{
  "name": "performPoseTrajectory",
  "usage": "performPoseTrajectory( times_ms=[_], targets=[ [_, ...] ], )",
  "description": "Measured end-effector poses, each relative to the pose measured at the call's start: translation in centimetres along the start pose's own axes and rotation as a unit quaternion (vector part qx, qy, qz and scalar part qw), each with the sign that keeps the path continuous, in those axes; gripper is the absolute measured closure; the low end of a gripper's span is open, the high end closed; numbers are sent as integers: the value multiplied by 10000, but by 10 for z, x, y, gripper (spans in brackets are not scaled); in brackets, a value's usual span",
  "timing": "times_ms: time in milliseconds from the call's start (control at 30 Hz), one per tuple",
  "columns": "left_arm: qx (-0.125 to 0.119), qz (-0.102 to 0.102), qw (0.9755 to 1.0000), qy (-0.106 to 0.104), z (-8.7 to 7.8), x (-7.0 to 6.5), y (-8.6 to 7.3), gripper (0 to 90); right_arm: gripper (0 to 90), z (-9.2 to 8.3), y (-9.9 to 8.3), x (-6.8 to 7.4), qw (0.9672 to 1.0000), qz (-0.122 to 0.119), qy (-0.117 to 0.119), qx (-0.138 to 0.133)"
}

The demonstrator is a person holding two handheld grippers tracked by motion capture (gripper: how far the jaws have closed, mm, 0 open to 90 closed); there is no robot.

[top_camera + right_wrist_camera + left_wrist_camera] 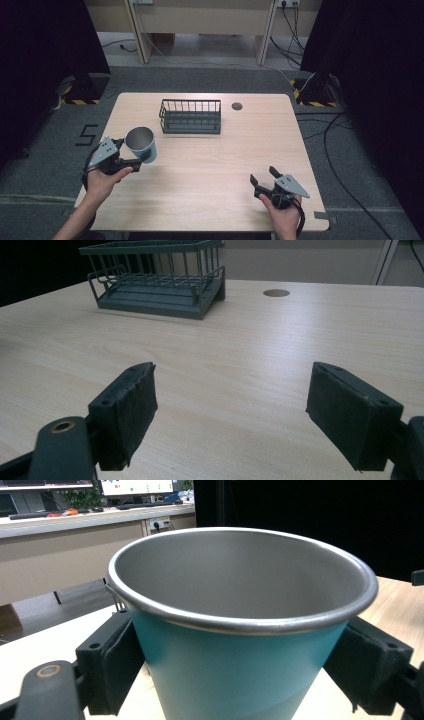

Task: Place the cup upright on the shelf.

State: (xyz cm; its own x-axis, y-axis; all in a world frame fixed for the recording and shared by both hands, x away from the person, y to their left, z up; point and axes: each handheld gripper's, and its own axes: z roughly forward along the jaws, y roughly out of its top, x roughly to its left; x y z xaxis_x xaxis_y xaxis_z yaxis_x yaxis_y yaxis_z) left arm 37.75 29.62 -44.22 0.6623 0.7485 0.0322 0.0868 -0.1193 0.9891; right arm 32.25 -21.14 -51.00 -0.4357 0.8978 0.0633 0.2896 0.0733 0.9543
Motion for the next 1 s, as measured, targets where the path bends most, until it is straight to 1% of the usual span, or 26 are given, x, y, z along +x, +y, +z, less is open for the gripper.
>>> performPoseTrajectory(
  times_ms=[1000],
  targets=[
    [-109, 120, 9999, -35, 25, 6, 24, 152, 210, 0, 0, -1, 10000, 10, -4, -10]
  ],
)
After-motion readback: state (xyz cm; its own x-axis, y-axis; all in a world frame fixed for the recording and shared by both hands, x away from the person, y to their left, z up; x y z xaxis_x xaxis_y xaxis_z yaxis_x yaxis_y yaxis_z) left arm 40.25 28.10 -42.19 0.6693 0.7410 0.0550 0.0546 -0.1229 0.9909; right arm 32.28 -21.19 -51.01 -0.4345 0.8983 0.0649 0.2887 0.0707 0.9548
